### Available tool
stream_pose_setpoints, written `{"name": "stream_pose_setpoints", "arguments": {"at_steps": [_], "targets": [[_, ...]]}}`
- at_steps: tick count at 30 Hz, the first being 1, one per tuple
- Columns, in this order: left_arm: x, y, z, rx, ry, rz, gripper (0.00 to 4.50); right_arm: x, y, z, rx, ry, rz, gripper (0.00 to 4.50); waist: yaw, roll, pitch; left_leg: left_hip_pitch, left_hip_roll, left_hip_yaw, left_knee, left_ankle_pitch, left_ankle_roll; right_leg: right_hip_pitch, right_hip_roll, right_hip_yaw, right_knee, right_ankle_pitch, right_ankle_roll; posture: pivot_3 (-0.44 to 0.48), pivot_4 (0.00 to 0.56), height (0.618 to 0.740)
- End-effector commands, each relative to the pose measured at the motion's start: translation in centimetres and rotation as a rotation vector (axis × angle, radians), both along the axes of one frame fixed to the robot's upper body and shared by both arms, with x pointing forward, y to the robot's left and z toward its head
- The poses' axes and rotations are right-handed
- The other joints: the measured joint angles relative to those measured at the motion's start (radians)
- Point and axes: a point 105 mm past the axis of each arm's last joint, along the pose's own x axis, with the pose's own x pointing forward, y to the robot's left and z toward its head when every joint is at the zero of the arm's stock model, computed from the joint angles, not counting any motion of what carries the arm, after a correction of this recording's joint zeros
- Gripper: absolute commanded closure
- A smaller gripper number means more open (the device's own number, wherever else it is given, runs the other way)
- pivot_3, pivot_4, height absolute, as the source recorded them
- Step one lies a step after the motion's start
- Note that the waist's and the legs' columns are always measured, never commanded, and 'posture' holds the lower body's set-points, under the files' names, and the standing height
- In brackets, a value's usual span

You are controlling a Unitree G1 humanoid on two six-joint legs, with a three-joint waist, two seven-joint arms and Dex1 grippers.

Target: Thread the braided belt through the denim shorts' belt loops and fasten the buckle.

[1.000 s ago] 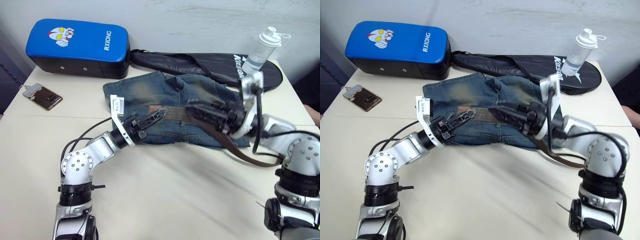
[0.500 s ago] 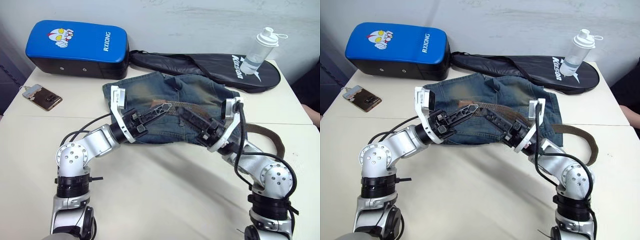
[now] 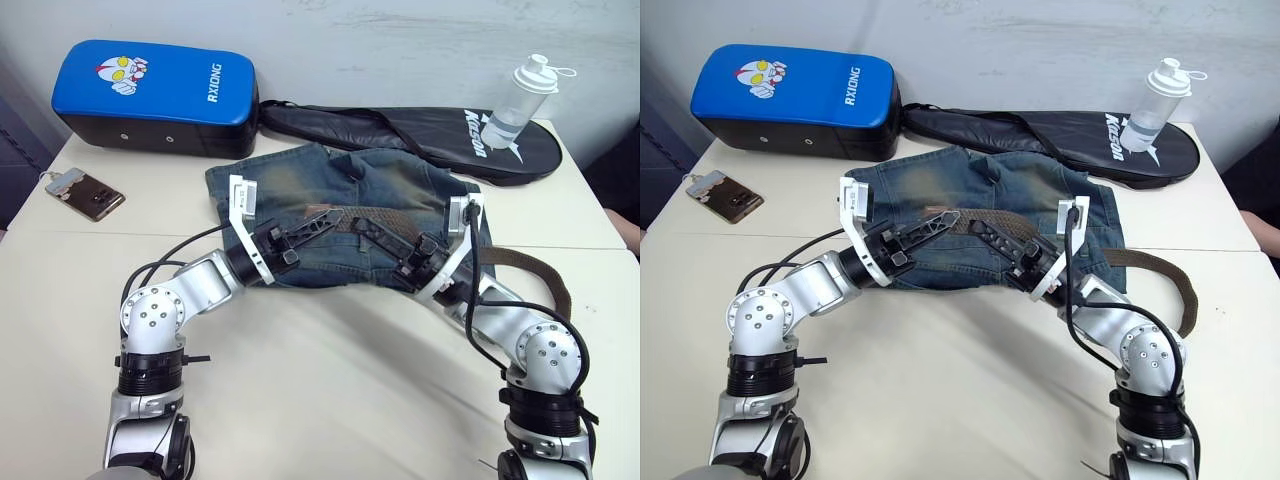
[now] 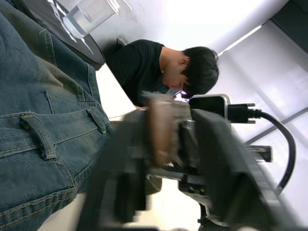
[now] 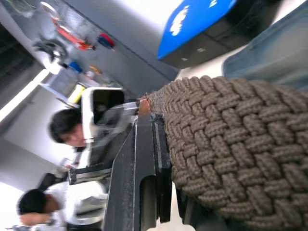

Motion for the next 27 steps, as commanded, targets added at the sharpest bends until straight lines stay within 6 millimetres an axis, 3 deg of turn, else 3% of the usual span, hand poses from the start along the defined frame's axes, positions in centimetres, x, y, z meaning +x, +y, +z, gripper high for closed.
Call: {"name": "stream_pose_setpoints", "arguments": {"at_steps": [1, 3, 4, 9, 12, 14, 15, 16, 17, 19, 21, 23, 24, 25, 27], "targets": [[-0.2, 0.6, 1.1, 0.009, -0.094, 0.017, 0.84, 1.3, -3.9, 1.4, -0.051, -0.073, -0.135, 4.50, 0.001, 0.000, 0.000, 0.000, 0.000, 0.000, 0.000, 0.000, 0.000, 0.000, 0.000, 0.000, 0.000, 0.000, 0.000, 0.000, 0.150, 0.740], [-0.3, 0.5, 0.7, 0.060, -0.133, 0.017, 0.02, 1.9, -5.9, 1.5, -0.119, -0.084, -0.193, 4.50, 0.005, 0.000, 0.000, 0.000, 0.000, 0.000, 0.000, 0.000, 0.000, 0.000, 0.000, 0.000, -0.001, 0.000, 0.000, 0.000, 0.150, 0.740], [-0.3, 0.5, 0.6, 0.073, -0.144, 0.016, 0.02, 2.0, -6.3, 1.5, -0.134, -0.087, -0.201, 4.50, 0.007, 0.000, 0.000, 0.000, -0.001, 0.001, 0.000, 0.000, 0.000, 0.000, 0.000, 0.000, -0.001, 0.000, 0.000, 0.000, 0.150, 0.740], [-1.2, -1.0, -1.4, 0.281, -0.302, -0.037, 0.02, 4.7, -15.2, 1.5, -0.487, -0.078, -0.481, 4.50, 0.016, 0.000, 0.000, 0.000, -0.001, 0.003, 0.000, -0.001, 0.001, -0.001, 0.000, 0.001, -0.002, 0.000, 0.000, 0.000, 0.150, 0.740], [-1.6, -1.4, -2.0, 0.319, -0.352, -0.056, 0.02, 5.4, -17.6, 1.9, -0.651, -0.098, -0.535, 4.50, 0.023, 0.001, 0.000, 0.000, -0.001, 0.005, 0.000, -0.001, 0.001, -0.002, 0.000, 0.002, -0.002, 0.000, 0.000, 0.000, 0.150, 0.740], [-1.6, -1.2, -2.4, 0.341, -0.363, -0.037, 0.02, 6.4, -22.6, 4.1, -0.795, -0.112, -0.736, 4.50, 0.017, 0.001, 0.001, 0.001, 0.002, 0.006, 0.001, -0.001, 0.001, -0.002, 0.003, 0.003, -0.002, 0.000, 0.000, 0.000, 0.150, 0.740], [-1.6, -1.1, -2.7, 0.350, -0.362, -0.027, 0.02, 6.3, -26.5, 6.1, -0.980, -0.148, -0.901, 4.50, 0.018, 0.002, 0.001, 0.001, 0.001, 0.008, 0.000, -0.001, 0.001, -0.003, 0.003, 0.003, -0.001, 0.000, 0.000, 0.000, 0.150, 0.740], [-1.6, -1.0, -2.9, 0.354, -0.362, -0.021, 0.02, 5.9, -29.1, 7.7, -1.118, -0.174, -1.002, 4.50, 0.018, 0.006, 0.004, 0.001, 0.001, 0.008, 0.000, -0.001, 0.001, -0.003, 0.002, 0.003, -0.001, 0.000, 0.000, 0.000, 0.150, 0.740], [-1.7, -0.9, -2.9, 0.356, -0.363, -0.019, 0.02, 5.6, -30.4, 8.5, -1.203, -0.192, -1.044, 4.50, 0.021, 0.010, 0.006, 0.001, 0.001, 0.009, 0.001, -0.001, 0.001, -0.004, 0.002, 0.003, -0.001, 0.000, 0.000, 0.000, 0.150, 0.740], [-1.8, -0.7, -3.2, 0.360, -0.360, -0.004, 0.02, 5.1, -32.5, 12.4, -1.330, -0.280, -1.189, 4.50, 0.023, 0.013, 0.008, 0.000, -0.001, 0.011, -0.001, -0.001, 0.001, -0.006, 0.001, 0.005, -0.002, 0.000, 0.001, 0.000, 0.150, 0.740], [-1.9, -0.6, -3.7, 0.368, -0.353, 0.003, 0.02, 5.8, -32.3, 14.2, -1.377, -0.348, -1.238, 4.50, 0.016, 0.013, 0.008, 0.000, 0.000, 0.012, -0.001, -0.001, 0.001, -0.007, 0.003, 0.006, -0.003, 0.001, 0.001, 0.000, 0.150, 0.740], [-2.1, -0.8, -4.0, 0.373, -0.347, 0.003, 0.02, 8.7, -28.2, 10.3, -1.265, -0.301, -0.977, 4.50, 0.001, 0.006, 0.009, 0.001, 0.003, 0.013, -0.001, -0.002, -0.002, -0.006, 0.007, 0.006, -0.005, 0.001, 0.001, 0.000, 0.150, 0.740], [-2.2, -0.9, -4.0, 0.372, -0.345, 0.004, 0.02, 9.8, -25.4, 7.6, -1.121, -0.241, -0.835, 4.50, -0.005, 0.002, 0.008, 0.003, 0.006, 0.012, -0.001, -0.002, -0.003, -0.004, 0.009, 0.007, -0.006, 0.001, 0.001, 0.000, 0.150, 0.740], [-2.4, -1.0, -4.1, 0.372, -0.344, 0.004, 0.02, 10.3, -22.6, 4.9, -0.996, -0.178, -0.690, 4.50, -0.015, -0.007, 0.005, 0.004, 0.009, 0.013, 0.000, -0.003, -0.005, -0.002, 0.011, 0.007, -0.006, 0.001, 0.001, 0.000, 0.150, 0.740], [-2.6, -1.1, -4.0, 0.370, -0.344, 0.005, 0.02, 9.8, -19.4, 1.8, -0.885, -0.107, -0.526, 4.50, -0.018, -0.012, 0.004, 0.005, 0.016, 0.011, 0.001, -0.003, -0.008, 0.001, 0.015, 0.009, -0.006, 0.002, -0.002, 0.000, 0.150, 0.740]]}}
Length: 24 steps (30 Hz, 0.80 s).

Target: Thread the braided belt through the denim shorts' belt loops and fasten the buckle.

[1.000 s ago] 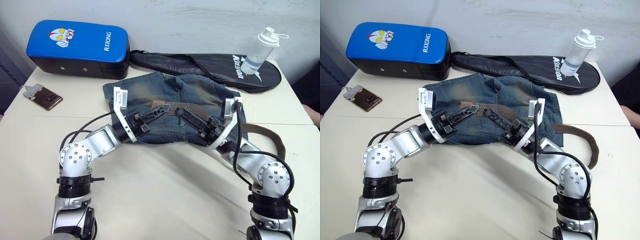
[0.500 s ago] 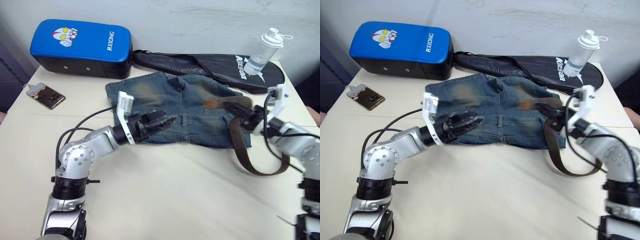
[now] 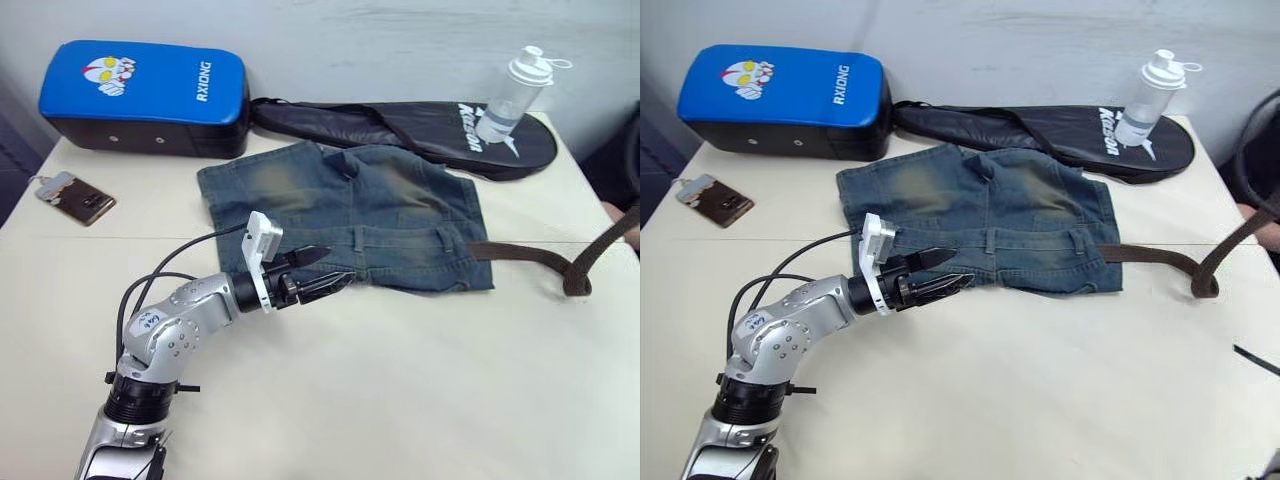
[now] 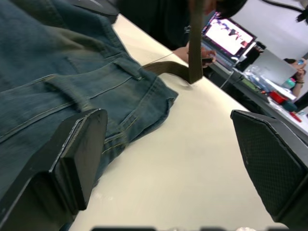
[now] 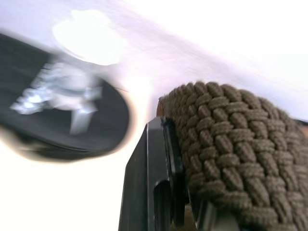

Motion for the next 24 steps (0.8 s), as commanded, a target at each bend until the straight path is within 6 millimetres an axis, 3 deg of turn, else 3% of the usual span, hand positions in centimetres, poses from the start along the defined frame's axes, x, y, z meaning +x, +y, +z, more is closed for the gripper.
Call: {"name": "stream_pose_setpoints", "arguments": {"at_steps": [1, 4, 6, 10, 14, 17, 21, 24], "targets": [[-0.8, -0.3, 0.9, -0.011, -0.048, -0.010, 0.02, -0.7, 5.6, -4.8, 0.211, 0.173, 0.241, 4.50, 0.005, 0.001, 0.001, 0.000, 0.000, -0.001, 0.001, 0.001, 0.000, 0.000, 0.000, 0.000, 0.002, 0.001, -0.001, 0.000, 0.150, 0.740], [-1.1, 0.0, 0.9, -0.010, -0.043, -0.003, 0.02, -1.8, 8.4, -6.5, 0.344, 0.238, 0.331, 4.50, 0.030, 0.027, 0.007, -0.005, -0.005, 0.000, 0.003, 0.003, 0.002, -0.007, -0.004, 0.001, 0.008, 0.001, -0.001, 0.000, 0.150, 0.740], [-1.2, 0.1, 0.8, -0.007, -0.038, 0.004, 0.02, -2.1, 9.3, -7.0, 0.415, 0.257, 0.354, 4.50, 0.037, 0.024, 0.007, -0.004, -0.008, 0.000, 0.003, 0.004, 0.005, -0.007, -0.007, 0.002, 0.008, 0.002, 0.000, 0.000, 0.150, 0.740], [-1.4, 0.3, 0.7, -0.005, -0.035, 0.017, 0.02, -2.1, 8.6, -7.8, 0.382, 0.295, 0.325, 4.50, 0.039, 0.022, 0.006, -0.004, -0.008, 0.000, 0.003, 0.002, 0.007, -0.005, -0.007, 0.002, 0.004, 0.005, 0.000, 0.000, 0.150, 0.740], [-1.5, 0.4, 0.6, -0.003, -0.032, 0.025, 0.02, -1.9, 8.0, -6.7, 0.404, 0.275, 0.323, 4.50, 0.039, 0.022, 0.006, -0.004, -0.009, 0.001, 0.001, 0.002, 0.007, -0.005, -0.007, 0.003, 0.002, 0.005, 0.001, 0.000, 0.150, 0.740], [-1.5, 0.5, 0.4, 0.000, -0.031, 0.036, 0.02, -1.7, 6.3, -3.5, 0.498, 0.181, 0.306, 4.50, 0.039, 0.022, 0.006, -0.004, -0.009, 0.001, 0.001, 0.002, 0.008, -0.006, -0.007, 0.003, 0.002, 0.005, 0.001, 0.000, 0.150, 0.740], [-1.5, 0.6, 0.3, 0.002, -0.030, 0.039, 0.02, -2.1, 5.6, -1.4, 0.601, 0.135, 0.340, 4.50, 0.039, 0.022, 0.006, -0.005, -0.010, 0.002, 0.002, 0.002, 0.008, -0.006, -0.007, 0.003, 0.002, 0.006, 0.001, 0.000, 0.150, 0.740], [-1.5, 0.5, 0.3, 0.001, -0.031, 0.037, 0.02, -3.9, 6.0, -2.2, 0.584, 0.252, 0.429, 4.50, 0.039, 0.022, 0.006, -0.004, -0.009, 0.002, 0.002, 0.002, 0.008, -0.006, -0.007, 0.003, 0.002, 0.006, 0.001, 0.000, 0.150, 0.740]]}}
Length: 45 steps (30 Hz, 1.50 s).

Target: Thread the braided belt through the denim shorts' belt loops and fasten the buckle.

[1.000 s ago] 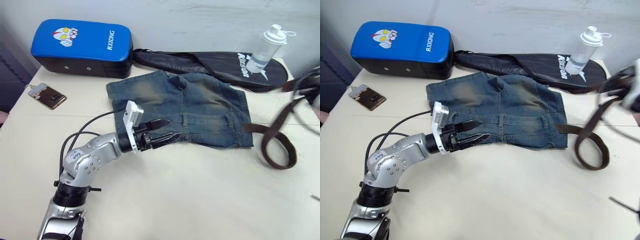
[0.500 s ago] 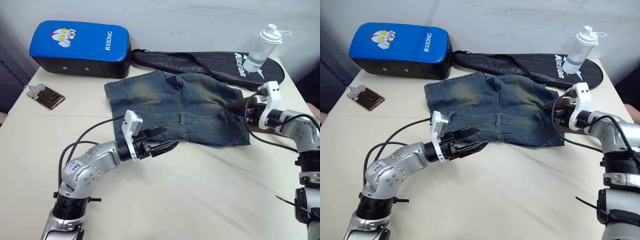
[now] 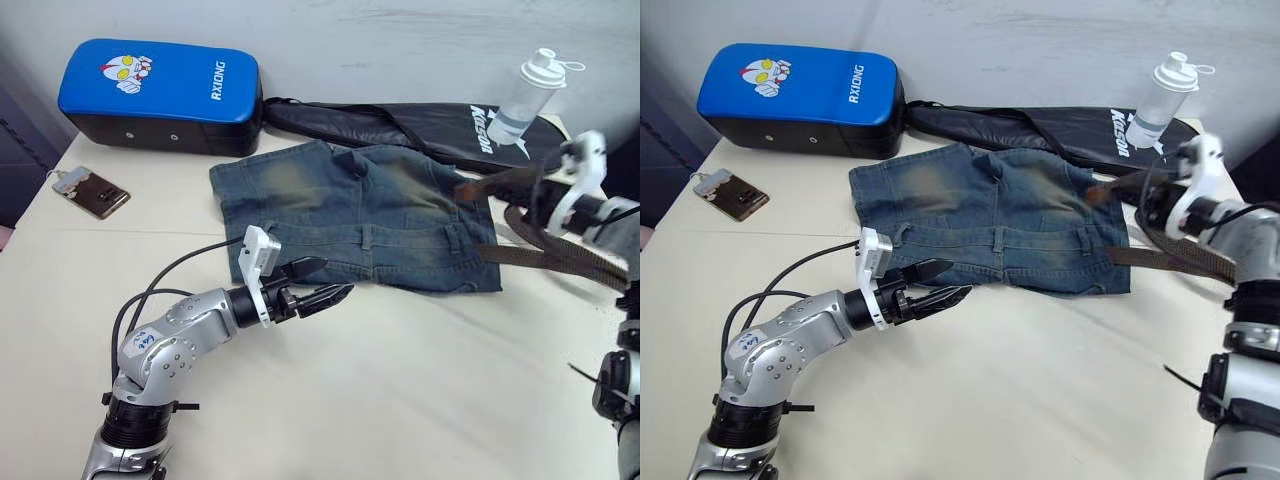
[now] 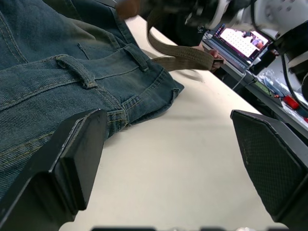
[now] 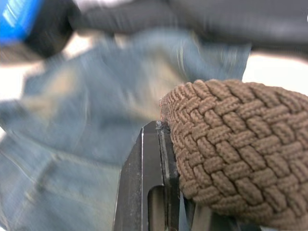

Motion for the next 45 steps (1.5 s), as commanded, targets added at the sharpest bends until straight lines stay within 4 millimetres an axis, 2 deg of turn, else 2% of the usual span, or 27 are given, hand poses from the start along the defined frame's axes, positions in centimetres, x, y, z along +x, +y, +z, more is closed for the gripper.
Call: {"name": "stream_pose_setpoints", "arguments": {"at_steps": [1, 4, 7, 15, 20, 26, 37, 45], "targets": [[-0.5, -0.2, 1.0, -0.006, -0.055, -0.014, 0.02, -2.7, -0.4, -0.2, -0.004, 0.075, 0.135, 4.50, 0.001, 0.000, 0.000, 0.000, 0.000, 0.000, 0.000, 0.000, 0.000, 0.000, 0.000, 0.000, 0.000, 0.000, 0.000, 0.000, 0.150, 0.740], [-0.5, -0.2, 1.0, -0.006, -0.056, -0.016, 0.02, -2.7, -1.5, -2.1, -0.070, 0.134, 0.095, 4.50, 0.006, 0.000, 0.000, 0.000, 0.000, -0.001, 0.000, 0.000, 0.000, 0.000, 0.000, 0.000, -0.001, 0.000, 0.000, 0.000, 0.150, 0.740], [-0.4, -0.1, 1.0, -0.003, -0.057, -0.017, 0.02, -2.6, -1.7, -3.2, -0.095, 0.161, 0.098, 4.50, -0.004, 0.000, 0.000, 0.000, -0.001, 0.001, 0.000, -0.001, 0.002, 0.001, -0.001, 0.001, -0.001, 0.001, 0.002, 0.000, 0.150, 0.740], [-0.5, 0.1, 0.9, 0.010, -0.062, -0.009, 0.02, -2.4, -1.2, -4.6, -0.069, 0.205, 0.139, 4.50, -0.008, 0.000, 0.000, 0.001, -0.001, 0.001, 0.000, 0.000, 0.001, 0.000, 0.000, 0.002, -0.001, 0.001, 0.002, 0.000, 0.150, 0.740], [-0.5, 0.2, 0.8, 0.013, -0.064, 0.000, 0.02, -3.0, -0.9, -4.8, 0.010, 0.236, 0.188, 4.50, -0.008, 0.000, 0.000, 0.001, -0.001, 0.001, 0.001, 0.000, 0.001, 0.001, 0.000, 0.002, -0.001, 0.001, 0.002, 0.000, 0.150, 0.740], [-0.5, 0.2, 0.7, 0.015, -0.063, 0.006, 0.02, -3.2, -2.5, -4.1, 0.122, 0.233, 0.165, 4.50, -0.007, 0.000, 0.000, 0.001, -0.001, 0.001, 0.001, 0.000, 0.001, 0.001, 0.000, 0.001, 0.000, 0.001, 0.002, 0.000, 0.150, 0.740], [-0.5, 0.4, 0.6, 0.017, -0.060, 0.013, 0.02, -3.2, -2.5, -3.8, 0.175, 0.239, 0.186, 4.50, -0.007, 0.000, 0.000, 0.001, -0.001, 0.001, 0.001, 0.000, 0.001, 0.000, 0.000, 0.002, 0.000, 0.001, 0.002, 0.000, 0.150, 0.740], [-0.5, 0.3, 0.6, 0.020, -0.061, 0.012, 0.02, -2.4, -2.4, -7.0, 0.049, 0.324, 0.149, 4.50, -0.008, 0.000, 0.000, 0.001, -0.001, 0.001, 0.001, 0.000, 0.001, 0.001, -0.001, 0.001, 0.000, 0.001, 0.002, 0.000, 0.150, 0.740]]}}
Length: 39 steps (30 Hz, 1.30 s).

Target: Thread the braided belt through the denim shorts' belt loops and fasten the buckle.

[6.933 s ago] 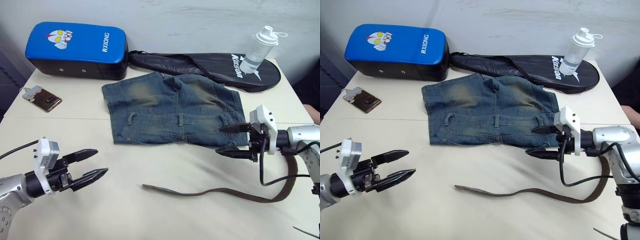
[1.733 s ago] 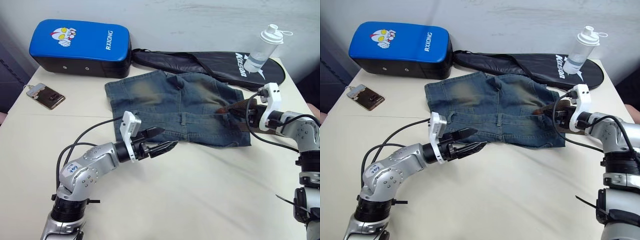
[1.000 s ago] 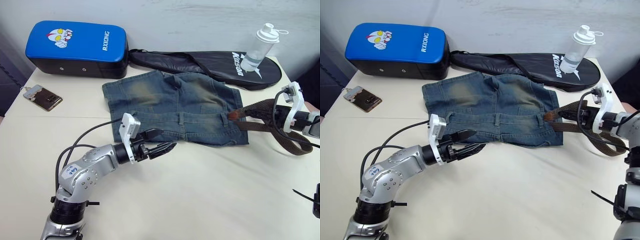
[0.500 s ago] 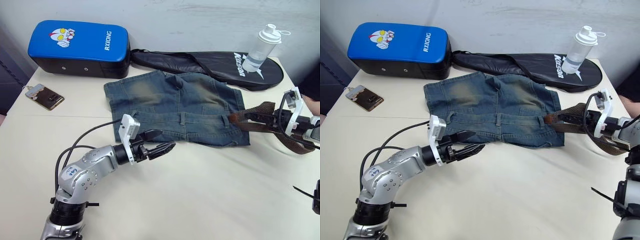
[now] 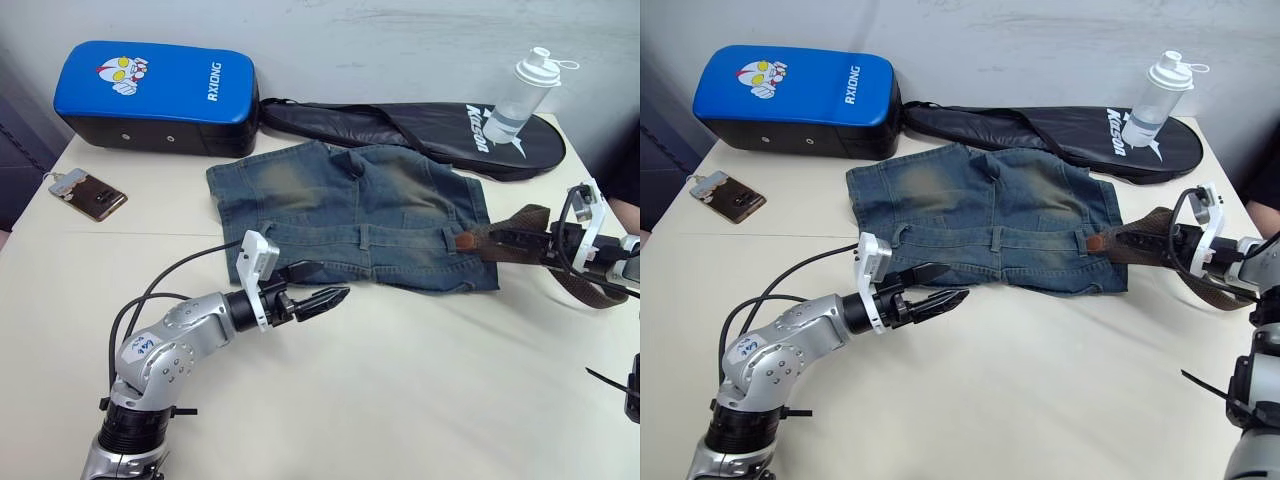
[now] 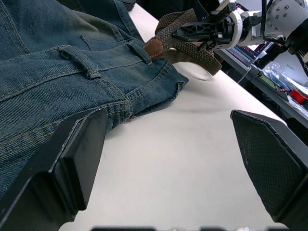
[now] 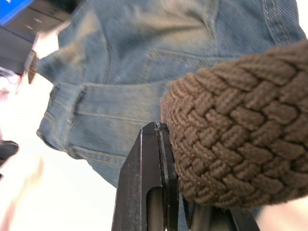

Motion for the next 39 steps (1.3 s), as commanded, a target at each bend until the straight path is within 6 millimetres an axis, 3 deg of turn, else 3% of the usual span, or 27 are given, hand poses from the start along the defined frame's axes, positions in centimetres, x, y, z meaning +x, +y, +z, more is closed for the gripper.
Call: {"name": "stream_pose_setpoints", "arguments": {"at_steps": [1, 4, 11, 18, 24, 25, 26, 28, 33, 39], "targets": [[-0.4, -0.1, 1.2, -0.005, -0.058, -0.008, 0.02, 0.7, -0.2, -0.7, -0.070, 0.000, -0.014, 4.50, 0.000, 0.000, 0.000, 0.000, 0.000, 0.000, 0.000, 0.000, 0.000, 0.000, 0.000, 0.000, 0.000, 0.000, 0.000, 0.000, 0.150, 0.740], [-0.4, -0.1, 1.2, -0.003, -0.059, -0.009, 0.02, 1.5, 0.1, -1.3, -0.111, 0.001, -0.019, 4.50, -0.005, 0.000, 0.000, 0.000, 0.000, 0.000, 0.000, 0.000, 0.000, 0.000, 0.001, 0.000, 0.000, 0.000, 0.000, 0.000, 0.150, 0.740], [-0.5, -0.1, 1.1, -0.003, -0.060, -0.003, 0.02, 3.1, 4.0, -0.8, -0.047, -0.035, 0.085, 4.50, -0.016, 0.000, 0.000, 0.000, 0.002, 0.000, 0.000, 0.001, -0.002, 0.000, 0.002, 0.001, 0.000, 0.000, 0.000, 0.000, 0.150, 0.740], [-0.2, -0.5, 1.3, 0.003, -0.082, -0.001, 0.02, 2.8, 7.5, -0.8, 0.009, -0.041, 0.197, 4.50, -0.015, 0.000, 0.000, 0.000, 0.001, 0.000, 0.000, 0.001, -0.002, 0.000, 0.001, 0.001, 0.001, 0.000, 0.000, 0.000, 0.150, 0.740], [0.6, -0.7, 1.7, 0.014, -0.125, 0.008, 0.02, 2.7, 8.3, -1.8, 0.028, -0.047, 0.145, 4.50, -0.017, 0.000, 0.000, 0.000, 0.001, 0.000, 0.000, 0.001, -0.002, 0.000, 0.001, 0.001, 0.001, 0.000, 0.000, 0.000, 0.150, 0.740], [0.7, -0.7, 1.7, 0.015, -0.129, 0.008, 0.00, 2.6, 8.4, -1.7, 0.043, -0.045, 0.138, 3.64, -0.017, 0.000, 0.000, 0.000, 0.001, 0.001, 0.000, 0.001, -0.002, 0.000, 0.001, 0.001, 0.001, 0.000, 0.000, 0.000, 0.150, 0.740], [0.8, -0.8, 1.8, 0.016, -0.136, 0.004, 0.00, 2.3, 8.2, -1.6, 0.057, -0.052, 0.133, 3.41, -0.017, 0.000, 0.000, 0.001, 0.001, 0.001, 0.000, 0.001, -0.002, 0.000, 0.002, 0.001, 0.001, 0.000, 0.000, 0.000, 0.150, 0.740], [0.9, -1.0, 1.8, 0.022, -0.148, -0.005, 0.00, 1.8, 7.9, -1.1, 0.083, -0.064, 0.118, 2.54, -0.014, 0.000, 0.000, 0.001, 0.002, 0.001, 0.000, 0.001, -0.002, 0.000, 0.002, 0.001, 0.001, 0.000, 0.000, 0.000, 0.150, 0.740], [2.1, -1.8, 2.4, 0.099, -0.302, -0.009, 0.00, -0.6, 6.3, 1.0, 0.114, -0.093, 0.096, 0.16, -0.006, 0.000, 0.000, 0.000, 0.001, 0.001, 0.000, 0.001, -0.001, 0.000, 0.001, 0.001, 0.001, 0.000, 0.000, 0.000, 0.150, 0.740], [4.1, -5.2, 2.9, 0.265, -0.604, -0.084, 0.00, -2.5, 4.6, 1.1, -0.013, -0.150, 0.014, 0.01, 0.011, 0.000, 0.000, 0.000, -0.001, 0.001, 0.000, 0.000, 0.000, 0.000, 0.000, 0.001, 0.001, 0.000, 0.000, 0.000, 0.150, 0.740]]}}
